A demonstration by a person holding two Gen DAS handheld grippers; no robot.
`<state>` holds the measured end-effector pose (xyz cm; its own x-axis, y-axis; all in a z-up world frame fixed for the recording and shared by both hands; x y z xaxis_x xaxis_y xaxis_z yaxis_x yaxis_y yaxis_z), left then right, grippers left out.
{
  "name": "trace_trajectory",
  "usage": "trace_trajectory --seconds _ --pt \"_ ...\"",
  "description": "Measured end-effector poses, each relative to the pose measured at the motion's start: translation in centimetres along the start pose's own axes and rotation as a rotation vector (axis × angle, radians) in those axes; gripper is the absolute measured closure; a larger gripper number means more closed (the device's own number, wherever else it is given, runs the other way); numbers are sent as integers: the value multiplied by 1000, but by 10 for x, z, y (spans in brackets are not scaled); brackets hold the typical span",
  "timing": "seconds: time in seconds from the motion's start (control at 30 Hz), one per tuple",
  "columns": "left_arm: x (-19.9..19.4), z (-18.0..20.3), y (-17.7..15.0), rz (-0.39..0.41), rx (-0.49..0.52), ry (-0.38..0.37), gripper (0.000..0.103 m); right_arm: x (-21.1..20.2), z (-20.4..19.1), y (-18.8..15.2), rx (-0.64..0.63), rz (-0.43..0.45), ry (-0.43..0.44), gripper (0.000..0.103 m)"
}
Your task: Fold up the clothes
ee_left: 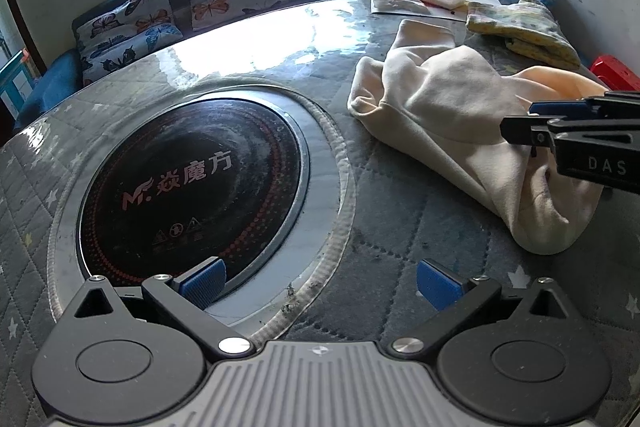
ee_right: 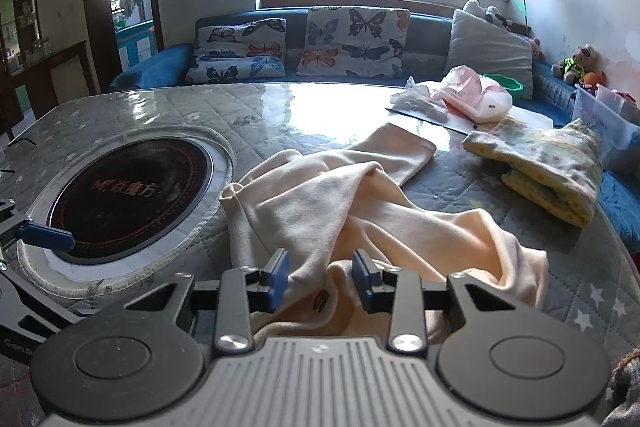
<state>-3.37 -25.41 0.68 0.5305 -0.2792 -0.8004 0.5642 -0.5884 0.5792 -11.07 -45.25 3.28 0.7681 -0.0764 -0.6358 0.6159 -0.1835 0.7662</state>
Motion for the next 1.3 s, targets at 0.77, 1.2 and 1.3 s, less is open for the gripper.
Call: trace_trajectory --seconds 0.77,1.2,1.3 --pt "-10 -29 -2 18 -65 34 0 -10 -16 1 -40 42 60 96" --pt "-51 -46 3 122 -86 -12 0 -57 -104 -47 -312 5 263 96" --pt "-58 -38 2 137 -63 -63 0 -64 -126 -65 -368 -27 320 96"
Point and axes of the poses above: each gripper's, at about its wrist camera, not at the fingertips, and x roughly the way its jaws point, z to its right, y to its top, the point moved 3 cm from there along x, roughly the way its jaws point, and after that the axes turned 6 degrees about x, right-handed, at the moved point
